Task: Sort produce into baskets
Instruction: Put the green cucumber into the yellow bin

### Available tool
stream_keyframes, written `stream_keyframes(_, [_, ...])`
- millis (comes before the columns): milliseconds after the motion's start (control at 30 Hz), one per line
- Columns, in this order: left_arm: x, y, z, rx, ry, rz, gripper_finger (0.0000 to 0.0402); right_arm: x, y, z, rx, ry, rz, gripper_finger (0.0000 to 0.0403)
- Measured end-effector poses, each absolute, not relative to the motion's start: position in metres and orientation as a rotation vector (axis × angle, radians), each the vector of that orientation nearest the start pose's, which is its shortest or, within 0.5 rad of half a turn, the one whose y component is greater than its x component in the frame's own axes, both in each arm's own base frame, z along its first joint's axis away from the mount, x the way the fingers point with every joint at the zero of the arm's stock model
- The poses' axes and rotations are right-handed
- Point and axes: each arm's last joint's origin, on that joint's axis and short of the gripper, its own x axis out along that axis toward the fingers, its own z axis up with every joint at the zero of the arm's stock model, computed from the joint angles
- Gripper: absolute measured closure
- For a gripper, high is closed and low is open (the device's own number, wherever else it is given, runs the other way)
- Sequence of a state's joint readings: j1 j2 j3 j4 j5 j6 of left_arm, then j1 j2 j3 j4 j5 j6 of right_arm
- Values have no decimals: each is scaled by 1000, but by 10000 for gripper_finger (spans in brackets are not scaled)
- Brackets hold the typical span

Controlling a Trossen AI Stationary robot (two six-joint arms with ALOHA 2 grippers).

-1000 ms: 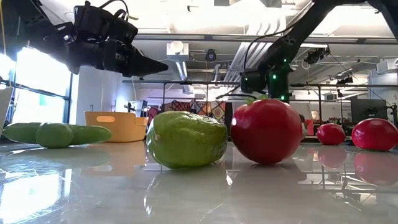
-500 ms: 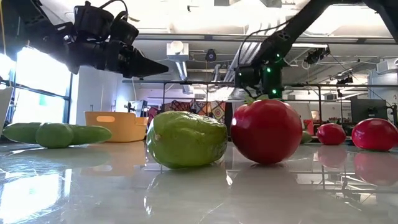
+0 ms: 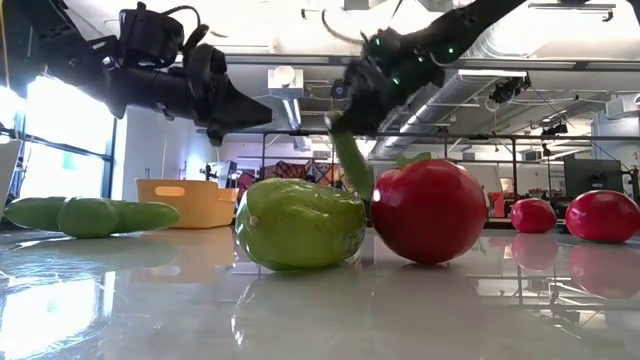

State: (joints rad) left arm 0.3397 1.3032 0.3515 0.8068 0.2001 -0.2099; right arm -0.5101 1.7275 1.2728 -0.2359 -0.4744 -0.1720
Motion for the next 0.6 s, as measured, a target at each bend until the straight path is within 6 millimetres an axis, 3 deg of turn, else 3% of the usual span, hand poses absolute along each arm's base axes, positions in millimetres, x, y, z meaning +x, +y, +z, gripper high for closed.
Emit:
stream_keyframes(100, [225, 73, 180, -335, 118, 160, 311, 354, -162, 261, 143, 477, 41, 283])
stream_keyframes(300, [225, 74, 180, -345, 104, 197, 246, 373, -132, 269, 184, 292, 97, 283])
stream_keyframes(600, [229, 61, 183, -194, 102, 107, 166, 364, -115, 250, 357, 24, 159, 283])
